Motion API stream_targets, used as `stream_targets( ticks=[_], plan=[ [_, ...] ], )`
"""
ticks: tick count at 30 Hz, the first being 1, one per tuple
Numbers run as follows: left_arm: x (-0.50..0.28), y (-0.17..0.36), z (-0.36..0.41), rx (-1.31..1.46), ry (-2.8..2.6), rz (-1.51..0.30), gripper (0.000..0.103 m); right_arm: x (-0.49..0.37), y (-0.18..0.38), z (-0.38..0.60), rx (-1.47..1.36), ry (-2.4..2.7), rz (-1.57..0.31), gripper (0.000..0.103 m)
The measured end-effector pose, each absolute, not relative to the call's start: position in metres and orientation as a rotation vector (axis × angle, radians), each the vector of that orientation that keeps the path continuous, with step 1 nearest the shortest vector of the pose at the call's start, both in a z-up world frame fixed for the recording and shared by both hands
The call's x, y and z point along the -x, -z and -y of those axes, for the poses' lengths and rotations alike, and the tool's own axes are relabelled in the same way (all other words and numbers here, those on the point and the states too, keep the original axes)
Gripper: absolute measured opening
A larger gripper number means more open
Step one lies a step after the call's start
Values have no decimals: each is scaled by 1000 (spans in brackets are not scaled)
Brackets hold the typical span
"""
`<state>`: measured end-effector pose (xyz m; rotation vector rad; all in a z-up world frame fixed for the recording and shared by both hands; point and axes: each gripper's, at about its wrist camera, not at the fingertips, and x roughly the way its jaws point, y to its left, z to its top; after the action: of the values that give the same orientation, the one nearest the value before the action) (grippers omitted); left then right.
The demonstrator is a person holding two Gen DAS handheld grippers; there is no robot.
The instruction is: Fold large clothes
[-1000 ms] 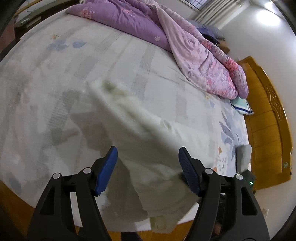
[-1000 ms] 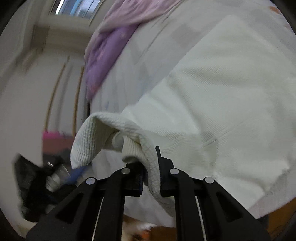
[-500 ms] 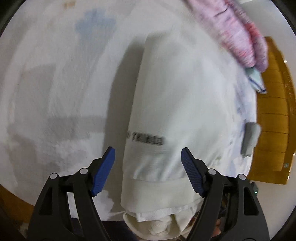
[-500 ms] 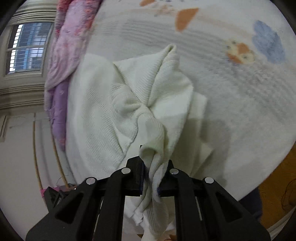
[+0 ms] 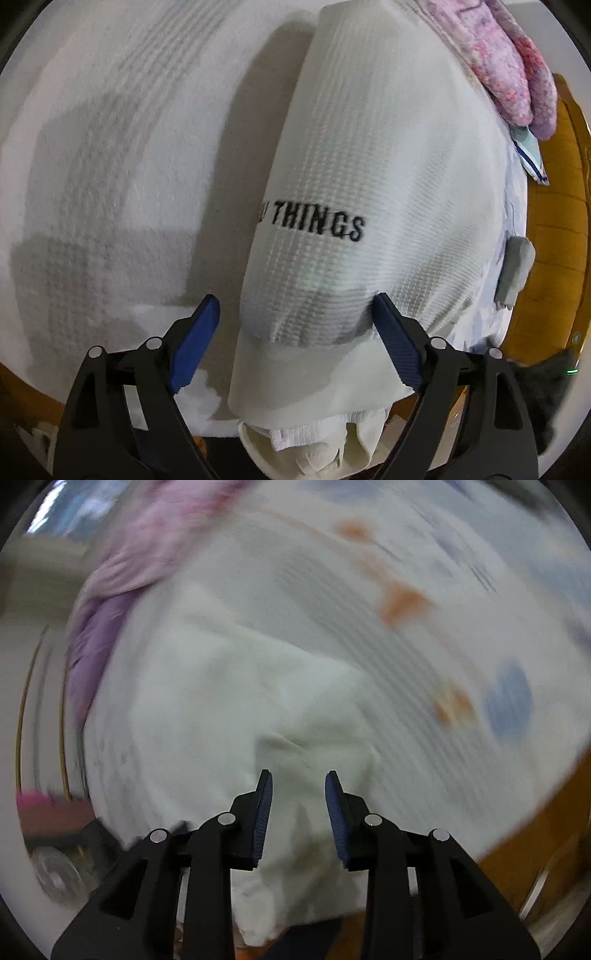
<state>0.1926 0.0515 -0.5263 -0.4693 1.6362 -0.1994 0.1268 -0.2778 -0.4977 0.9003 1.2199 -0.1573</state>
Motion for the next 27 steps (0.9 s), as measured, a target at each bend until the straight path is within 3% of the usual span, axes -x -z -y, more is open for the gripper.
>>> stream_targets(
  ticks=[2, 4, 6, 8, 9, 14, 22, 24, 27],
  plan=[
    [-193, 530, -48, 437, 199, -1636, 85, -159, 488, 268, -855, 56, -1186, 29],
    [-194, 531, -45, 417, 208, -1634, 85, -197, 489, 257, -806, -25, -1168, 22],
    [-194, 530, -42, 396, 211, -1635, 85, -234, 503, 248, -764, -77, -1188, 7],
    [-195, 530, -38, 387, 214, -1637, 85, -263, 526, 243, -739, -87, -1240, 6],
    [-196, 531, -38, 394, 219, -1640, 85, -269, 543, 241, -716, -84, -1299, 0],
    [-189, 535, -52, 496, 222, -1648, 85, -237, 577, 261, -808, -10, -1374, 0],
    [-152, 544, -57, 598, 265, -1633, 85, -157, 558, 274, -915, 33, -1351, 0],
    [-147, 549, -53, 569, 270, -1644, 85, -149, 544, 270, -940, 1, -1311, 6],
    [-145, 555, -47, 532, 281, -1639, 85, -140, 561, 260, -911, -26, -1383, 0]
  ],
)
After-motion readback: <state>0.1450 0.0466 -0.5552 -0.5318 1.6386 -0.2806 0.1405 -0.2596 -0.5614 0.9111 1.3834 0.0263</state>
